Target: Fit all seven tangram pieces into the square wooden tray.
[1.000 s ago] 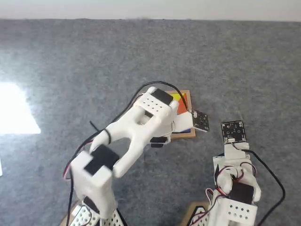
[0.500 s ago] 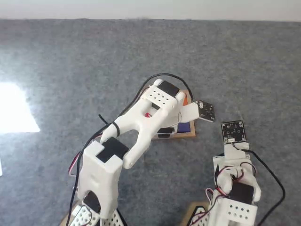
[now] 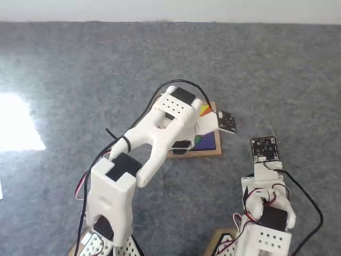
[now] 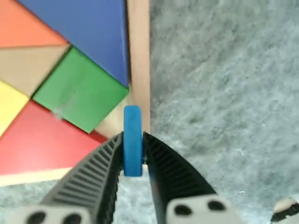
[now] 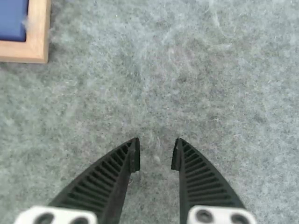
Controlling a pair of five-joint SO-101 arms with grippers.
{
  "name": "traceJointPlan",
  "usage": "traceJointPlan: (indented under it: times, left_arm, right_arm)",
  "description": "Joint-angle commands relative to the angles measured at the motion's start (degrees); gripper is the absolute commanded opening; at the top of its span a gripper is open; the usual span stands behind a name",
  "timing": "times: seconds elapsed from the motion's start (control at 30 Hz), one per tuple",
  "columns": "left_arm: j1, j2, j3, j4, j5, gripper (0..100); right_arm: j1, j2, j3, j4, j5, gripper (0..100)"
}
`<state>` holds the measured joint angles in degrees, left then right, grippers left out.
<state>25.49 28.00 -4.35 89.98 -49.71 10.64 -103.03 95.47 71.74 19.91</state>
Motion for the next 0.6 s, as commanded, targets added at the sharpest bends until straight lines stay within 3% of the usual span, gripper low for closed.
traceJointPlan:
  times: [0.0,0.57]
  left_arm:
    - [-1.05,-0.44,-2.33,1.05,-0.70,8]
    - [-5.27,-0.44,-10.24,1.41,-0.79,8]
  right_arm:
    - [0.04,-0.48,0.97,-0.04,0.79,13.6]
    - [0.04,-0.48,0.97,-0.04,0.79,13.6]
